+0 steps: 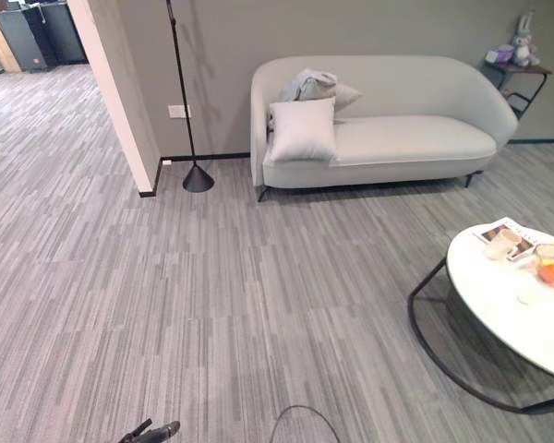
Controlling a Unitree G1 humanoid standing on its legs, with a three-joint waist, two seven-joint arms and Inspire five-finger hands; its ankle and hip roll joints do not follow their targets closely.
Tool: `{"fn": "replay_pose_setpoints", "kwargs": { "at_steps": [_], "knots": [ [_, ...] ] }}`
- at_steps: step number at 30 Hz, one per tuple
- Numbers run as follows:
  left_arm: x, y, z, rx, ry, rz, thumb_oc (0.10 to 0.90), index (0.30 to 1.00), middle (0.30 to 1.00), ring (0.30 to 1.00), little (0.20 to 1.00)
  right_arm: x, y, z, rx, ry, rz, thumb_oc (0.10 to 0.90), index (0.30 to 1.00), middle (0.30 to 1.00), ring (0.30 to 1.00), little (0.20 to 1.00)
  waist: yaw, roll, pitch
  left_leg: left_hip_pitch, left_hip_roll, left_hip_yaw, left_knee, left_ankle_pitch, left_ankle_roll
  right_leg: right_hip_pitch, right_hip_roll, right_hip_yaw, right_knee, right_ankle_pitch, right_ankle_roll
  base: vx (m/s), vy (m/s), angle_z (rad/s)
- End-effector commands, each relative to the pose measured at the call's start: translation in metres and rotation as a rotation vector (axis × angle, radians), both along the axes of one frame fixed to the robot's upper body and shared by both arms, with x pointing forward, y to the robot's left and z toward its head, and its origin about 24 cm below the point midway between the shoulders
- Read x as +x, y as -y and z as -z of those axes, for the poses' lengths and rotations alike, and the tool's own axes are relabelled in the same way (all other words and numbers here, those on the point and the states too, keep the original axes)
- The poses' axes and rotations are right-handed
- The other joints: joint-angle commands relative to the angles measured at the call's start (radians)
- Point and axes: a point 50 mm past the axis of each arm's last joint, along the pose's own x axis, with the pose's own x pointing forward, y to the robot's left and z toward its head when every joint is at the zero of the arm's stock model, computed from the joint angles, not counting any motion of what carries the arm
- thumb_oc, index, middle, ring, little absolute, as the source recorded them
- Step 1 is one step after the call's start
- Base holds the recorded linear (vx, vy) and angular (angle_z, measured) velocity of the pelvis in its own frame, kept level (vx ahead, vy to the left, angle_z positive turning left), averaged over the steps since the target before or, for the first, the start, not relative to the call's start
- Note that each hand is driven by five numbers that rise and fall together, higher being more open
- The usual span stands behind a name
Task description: Hang the clothes on the sofa on the clothes rack.
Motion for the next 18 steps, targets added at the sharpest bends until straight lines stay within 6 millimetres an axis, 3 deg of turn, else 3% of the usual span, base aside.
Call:
{"fn": "replay_pose_setpoints", "kwargs": {
  "at_steps": [1, 9, 15, 18],
  "knots": [
    [0.009, 0.011, 0.000, -0.023, 0.043, 0.030, 0.800, 0.900, 0.900, 0.900, 0.900, 0.003, 0.009, -0.002, -0.032, -0.023, -0.030, 0.800, 0.900, 0.900, 0.900, 0.900, 0.002, -0.031, -0.014, 0.016, -0.005, -0.036, -0.007, -0.088, -0.030, -0.002, -0.079, -0.051, -0.118, 0.115, 0.089, 0.00, 0.000, 0.00],
    [0.002, 0.014, 0.002, -0.031, 0.010, 0.062, 0.800, 0.900, 0.900, 0.900, 0.900, 0.001, 0.013, -0.003, -0.034, -0.033, -0.075, 0.800, 0.900, 0.900, 0.900, 0.900, -0.006, -0.033, 0.003, 0.011, -0.020, -0.029, -0.007, -0.093, -0.018, -0.020, -0.092, -0.035, -0.118, 0.134, 0.101, -0.02, 0.040, -0.02],
    [0.011, 0.018, 0.000, -0.027, 0.029, 0.152, 0.800, 0.900, 0.900, 0.900, 0.900, 0.002, 0.015, -0.004, -0.033, -0.039, -0.115, 0.800, 0.900, 0.900, 0.900, 0.900, -0.020, -0.028, 0.016, 0.010, -0.043, -0.029, -0.007, -0.101, 0.000, -0.018, -0.115, -0.035, -0.118, 0.155, 0.109, -0.02, 0.078, -0.09],
    [0.016, 0.019, 0.000, -0.020, 0.036, 0.189, 0.800, 0.900, 0.900, 0.900, 0.900, 0.007, 0.016, -0.004, -0.034, -0.033, -0.131, 0.800, 0.900, 0.900, 0.900, 0.900, -0.027, -0.019, 0.035, 0.020, -0.047, -0.029, -0.007, -0.102, 0.010, -0.044, -0.125, -0.031, -0.046, 0.141, 0.107, -0.05, 0.091, -0.02]
  ]
}}
